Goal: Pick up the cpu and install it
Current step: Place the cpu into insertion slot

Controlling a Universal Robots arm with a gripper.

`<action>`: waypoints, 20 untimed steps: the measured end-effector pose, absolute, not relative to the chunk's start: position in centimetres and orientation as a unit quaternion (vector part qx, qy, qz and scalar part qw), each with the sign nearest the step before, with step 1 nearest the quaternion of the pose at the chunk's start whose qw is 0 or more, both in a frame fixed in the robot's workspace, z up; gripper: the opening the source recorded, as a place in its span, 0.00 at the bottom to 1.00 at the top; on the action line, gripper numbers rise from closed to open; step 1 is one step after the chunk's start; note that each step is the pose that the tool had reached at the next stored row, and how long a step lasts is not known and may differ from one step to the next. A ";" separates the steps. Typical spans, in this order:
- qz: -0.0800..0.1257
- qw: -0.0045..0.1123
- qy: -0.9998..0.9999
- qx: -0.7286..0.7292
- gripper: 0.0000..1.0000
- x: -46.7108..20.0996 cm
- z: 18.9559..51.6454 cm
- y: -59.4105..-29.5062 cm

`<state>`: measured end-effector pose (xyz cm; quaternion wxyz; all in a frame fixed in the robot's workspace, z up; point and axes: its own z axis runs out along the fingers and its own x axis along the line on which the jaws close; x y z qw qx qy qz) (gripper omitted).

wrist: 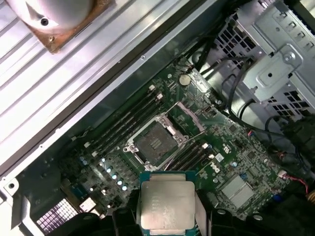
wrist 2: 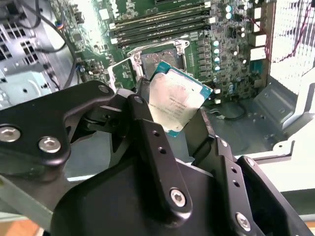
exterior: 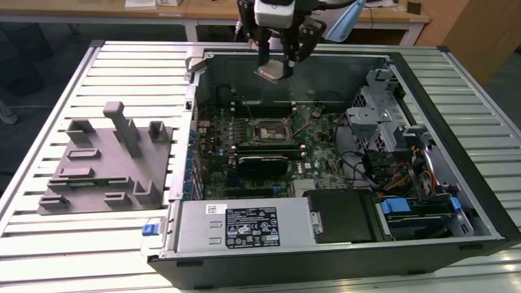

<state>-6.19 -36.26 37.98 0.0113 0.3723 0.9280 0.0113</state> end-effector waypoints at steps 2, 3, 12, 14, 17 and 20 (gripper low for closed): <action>0.011 0.012 0.922 0.386 0.53 -6.2 37.9 -36.3; 0.011 0.012 0.919 0.393 0.53 -6.2 37.9 -36.3; 0.009 0.013 0.890 0.457 0.53 -6.2 37.8 -36.3; 0.009 0.013 0.881 0.472 0.53 -6.2 37.8 -36.3; 0.008 0.013 0.868 0.496 0.53 -6.2 37.7 -36.3; 0.008 0.013 0.854 0.520 0.53 -6.2 37.5 -36.3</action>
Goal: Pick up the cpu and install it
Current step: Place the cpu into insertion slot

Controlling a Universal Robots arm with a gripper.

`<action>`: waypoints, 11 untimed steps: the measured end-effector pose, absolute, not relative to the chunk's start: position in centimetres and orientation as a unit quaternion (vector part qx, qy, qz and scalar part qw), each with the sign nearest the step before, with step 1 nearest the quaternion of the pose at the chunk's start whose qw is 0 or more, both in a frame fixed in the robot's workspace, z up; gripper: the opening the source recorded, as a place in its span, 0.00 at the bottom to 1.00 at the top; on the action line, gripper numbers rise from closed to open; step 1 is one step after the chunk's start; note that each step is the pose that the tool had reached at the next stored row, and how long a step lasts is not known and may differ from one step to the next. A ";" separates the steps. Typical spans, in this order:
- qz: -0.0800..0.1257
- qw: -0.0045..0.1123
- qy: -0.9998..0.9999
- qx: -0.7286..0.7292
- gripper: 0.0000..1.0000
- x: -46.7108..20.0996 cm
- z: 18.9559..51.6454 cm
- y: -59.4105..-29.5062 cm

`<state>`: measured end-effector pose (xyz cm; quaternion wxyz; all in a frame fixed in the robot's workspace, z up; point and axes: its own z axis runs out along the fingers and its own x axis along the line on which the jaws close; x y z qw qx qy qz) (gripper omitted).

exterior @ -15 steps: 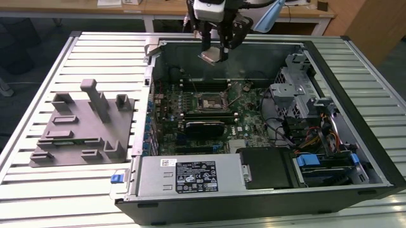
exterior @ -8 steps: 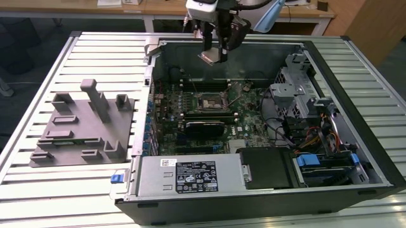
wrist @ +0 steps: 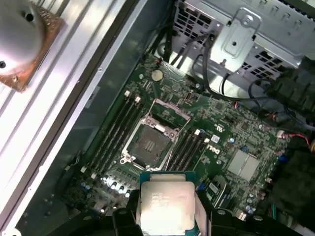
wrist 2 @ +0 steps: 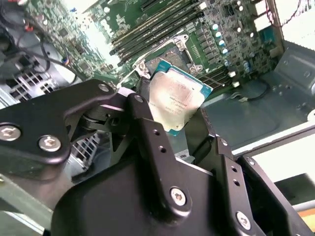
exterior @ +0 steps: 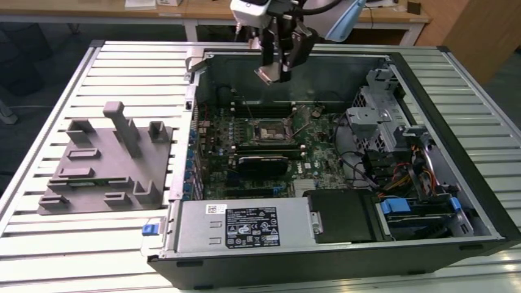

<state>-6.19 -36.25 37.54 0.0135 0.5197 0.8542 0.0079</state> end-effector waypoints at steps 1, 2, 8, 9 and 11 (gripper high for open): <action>0.008 0.014 0.849 0.528 0.53 -6.2 37.5 -36.3; 0.008 0.014 0.845 0.535 0.53 -6.2 37.4 -36.3; 0.007 0.014 0.816 0.578 0.53 -6.2 37.2 -36.3; 0.007 0.014 0.811 0.585 0.53 -6.2 37.2 -36.3; 0.007 0.015 0.801 0.599 0.53 -6.2 37.0 -36.3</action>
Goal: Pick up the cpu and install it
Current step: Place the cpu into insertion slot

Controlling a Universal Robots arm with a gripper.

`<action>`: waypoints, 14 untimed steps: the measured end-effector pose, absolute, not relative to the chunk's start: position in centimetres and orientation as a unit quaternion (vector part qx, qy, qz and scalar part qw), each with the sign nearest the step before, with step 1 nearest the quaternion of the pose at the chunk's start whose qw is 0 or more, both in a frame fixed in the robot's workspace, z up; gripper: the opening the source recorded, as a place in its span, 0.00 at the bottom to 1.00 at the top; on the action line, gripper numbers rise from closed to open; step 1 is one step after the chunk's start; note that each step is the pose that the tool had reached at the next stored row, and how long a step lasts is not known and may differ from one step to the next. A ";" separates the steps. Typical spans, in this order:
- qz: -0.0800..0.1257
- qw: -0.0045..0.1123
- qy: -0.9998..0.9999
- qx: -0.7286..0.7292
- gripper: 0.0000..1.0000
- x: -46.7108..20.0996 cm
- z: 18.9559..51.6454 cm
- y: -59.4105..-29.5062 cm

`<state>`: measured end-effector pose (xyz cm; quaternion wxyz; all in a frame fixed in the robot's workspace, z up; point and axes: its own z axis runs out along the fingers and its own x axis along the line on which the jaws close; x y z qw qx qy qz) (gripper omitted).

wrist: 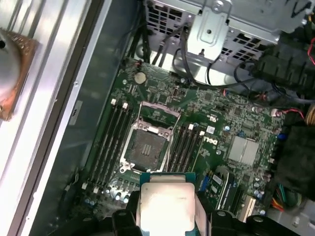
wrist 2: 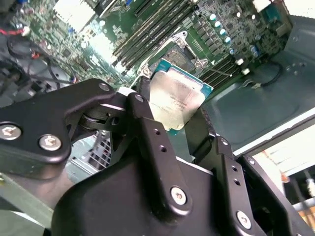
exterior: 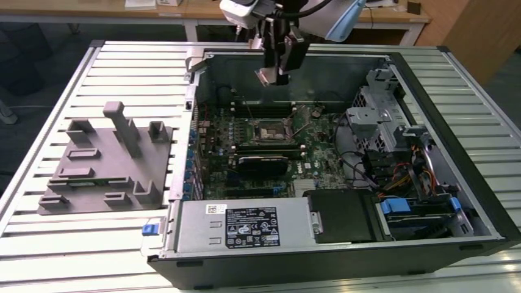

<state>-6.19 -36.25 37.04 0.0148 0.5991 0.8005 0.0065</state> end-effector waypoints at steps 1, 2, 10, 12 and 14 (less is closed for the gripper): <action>0.006 0.015 0.796 0.605 0.53 -6.2 37.0 -36.3; 0.006 0.016 0.792 0.610 0.53 -6.2 36.9 -36.3; 0.005 0.016 0.765 0.644 0.53 -6.1 36.0 -36.2; 0.005 0.016 0.758 0.652 0.53 -6.0 35.7 -36.3; 0.005 0.016 0.751 0.660 0.53 -6.0 35.4 -36.3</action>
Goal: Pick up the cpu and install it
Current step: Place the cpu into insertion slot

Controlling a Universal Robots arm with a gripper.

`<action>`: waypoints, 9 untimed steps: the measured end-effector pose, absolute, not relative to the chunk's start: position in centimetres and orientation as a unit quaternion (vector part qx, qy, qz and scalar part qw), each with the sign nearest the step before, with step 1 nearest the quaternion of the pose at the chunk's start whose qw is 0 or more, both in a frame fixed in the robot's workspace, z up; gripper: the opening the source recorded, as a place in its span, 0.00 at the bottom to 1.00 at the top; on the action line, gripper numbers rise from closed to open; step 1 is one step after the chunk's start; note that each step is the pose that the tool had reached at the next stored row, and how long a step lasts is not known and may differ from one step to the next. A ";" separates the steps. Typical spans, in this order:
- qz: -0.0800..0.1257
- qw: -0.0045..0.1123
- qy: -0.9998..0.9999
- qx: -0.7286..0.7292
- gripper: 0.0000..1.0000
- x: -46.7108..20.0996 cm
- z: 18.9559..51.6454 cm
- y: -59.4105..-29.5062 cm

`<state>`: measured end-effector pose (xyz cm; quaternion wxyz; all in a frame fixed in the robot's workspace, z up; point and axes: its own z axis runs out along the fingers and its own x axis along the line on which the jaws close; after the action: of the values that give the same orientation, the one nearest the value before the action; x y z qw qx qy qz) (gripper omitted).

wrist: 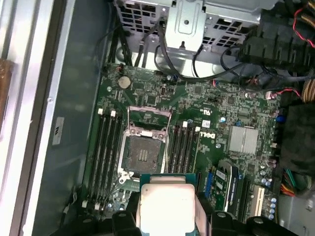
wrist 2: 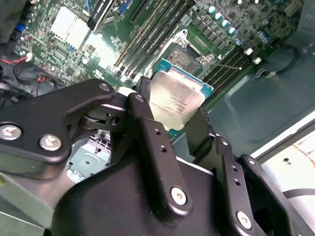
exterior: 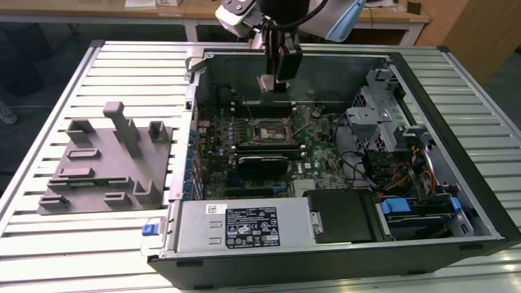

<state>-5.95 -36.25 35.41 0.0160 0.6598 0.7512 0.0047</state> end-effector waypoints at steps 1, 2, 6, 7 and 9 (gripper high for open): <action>0.005 0.016 0.748 0.663 0.53 -5.9 35.2 -36.2; 0.005 0.016 0.746 0.665 0.53 -5.8 35.1 -36.2; 0.005 0.016 0.746 0.666 0.53 -5.2 34.4 -35.6; 0.005 0.016 0.746 0.666 0.53 -5.1 34.3 -35.4; 0.005 0.016 0.742 0.670 0.53 -5.0 34.0 -35.4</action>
<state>-5.01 -35.39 34.00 0.0158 0.6704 0.7418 0.0047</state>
